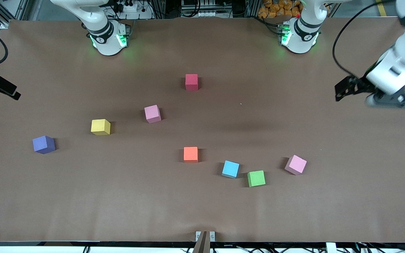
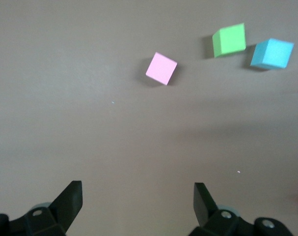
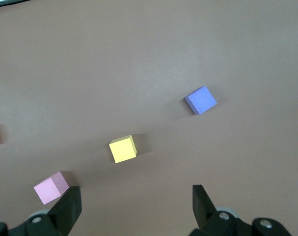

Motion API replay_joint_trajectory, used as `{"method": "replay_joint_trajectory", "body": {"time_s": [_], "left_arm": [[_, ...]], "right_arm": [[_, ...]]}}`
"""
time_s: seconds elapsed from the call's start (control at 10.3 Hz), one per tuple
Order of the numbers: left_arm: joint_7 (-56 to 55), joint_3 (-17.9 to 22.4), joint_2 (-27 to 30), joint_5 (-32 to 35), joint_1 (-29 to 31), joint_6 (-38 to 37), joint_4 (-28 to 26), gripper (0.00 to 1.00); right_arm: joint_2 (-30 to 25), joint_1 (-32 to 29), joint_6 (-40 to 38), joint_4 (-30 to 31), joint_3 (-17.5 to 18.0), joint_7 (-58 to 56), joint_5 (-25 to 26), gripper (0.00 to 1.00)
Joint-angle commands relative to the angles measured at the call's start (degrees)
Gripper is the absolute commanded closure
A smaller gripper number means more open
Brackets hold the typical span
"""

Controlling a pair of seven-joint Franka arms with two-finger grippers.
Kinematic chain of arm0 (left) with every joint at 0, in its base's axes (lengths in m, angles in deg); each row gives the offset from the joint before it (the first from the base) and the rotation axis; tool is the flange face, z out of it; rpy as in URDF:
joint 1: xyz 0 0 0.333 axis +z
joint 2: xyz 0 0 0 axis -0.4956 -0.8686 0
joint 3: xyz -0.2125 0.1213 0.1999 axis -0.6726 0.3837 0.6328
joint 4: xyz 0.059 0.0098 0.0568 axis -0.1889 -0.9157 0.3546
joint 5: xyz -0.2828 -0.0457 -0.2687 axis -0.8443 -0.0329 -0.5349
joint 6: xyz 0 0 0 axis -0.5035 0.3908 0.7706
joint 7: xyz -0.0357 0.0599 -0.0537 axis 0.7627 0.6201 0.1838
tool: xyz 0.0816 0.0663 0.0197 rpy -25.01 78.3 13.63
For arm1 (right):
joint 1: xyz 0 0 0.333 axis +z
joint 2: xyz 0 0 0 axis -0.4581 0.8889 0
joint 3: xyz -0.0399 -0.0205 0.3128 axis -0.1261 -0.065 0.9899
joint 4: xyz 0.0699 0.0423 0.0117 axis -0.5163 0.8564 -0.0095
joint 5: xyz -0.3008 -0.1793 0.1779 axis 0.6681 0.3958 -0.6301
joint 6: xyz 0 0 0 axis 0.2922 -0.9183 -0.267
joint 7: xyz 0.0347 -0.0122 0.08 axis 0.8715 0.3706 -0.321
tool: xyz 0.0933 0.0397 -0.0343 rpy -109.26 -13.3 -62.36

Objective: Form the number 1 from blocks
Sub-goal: 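Reach the right gripper to the yellow cube while the left gripper reaches a pink cube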

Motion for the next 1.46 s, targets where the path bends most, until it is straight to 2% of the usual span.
{"method": "replay_joint_trajectory", "body": {"time_s": [0.0, 0.1, 0.29, 0.58, 0.68, 0.78, 0.88, 1.07, 1.17, 1.36], "left_arm": [[0.1, -1.4, -6.7, -2.8, -0.5, 0.6, 1.7, 0.0], [-0.4, -3.1, -7.8, -6.3, -0.5, 2.9, 0.7, 0.0], [-7.6, -6.7, -7.9, -6.4, -2.7, 10.0, -4.9, 0.0], [-22.5, -7.8, -12.0, -6.3, -12.9, 11.6, -6.1, 0.0], [-27.1, -7.7, -13.8, -6.2, -17.0, 12.7, -5.9, 0.0], [-30.3, -7.7, -15.7, -5.7, -18.2, 15.1, -5.4, 0.0], [-31.2, -7.7, -17.8, -4.7, -18.3, 16.6, -3.6, 0.0], [-32.4, -7.3, -22.6, -1.2, -18.1, 16.8, 0.7, 0.0], [-32.4, -7.1, -25.5, 2.2, -17.0, 16.9, 4.3, 0.0], [-31.5, -7.1, -27.1, 5.6, -12.4, 16.8, 6.1, 0.0]], "right_arm": [[0.4, 0.7, -0.5, -0.5, -0.1, 1.0, 0.6, 0.0], [0.9, 0.7, -0.4, -0.4, -0.1, 1.0, 0.6, 0.0], [3.2, 1.0, -0.2, -0.1, 0.0, 0.6, 0.3, 0.0], [8.7, 3.0, 3.2, 1.1, 0.1, 0.5, 0.2, 0.0], [10.8, 3.4, 6.8, 3.0, 0.1, 0.4, -1.2, 0.0], [13.6, 3.0, 10.0, 4.5, 0.0, 0.3, -5.9, 0.0], [16.3, 2.7, 11.9, 5.2, 0.0, -0.1, -7.7, 0.0], [21.9, 2.7, 14.8, 5.2, 0.0, -4.5, -7.7, 0.0], [24.3, 2.5, 15.5, 5.2, 0.0, -9.0, -7.9, 0.0], [27.0, 2.5, 15.8, 5.4, 0.0, -13.6, -7.9, 0.0]]}}
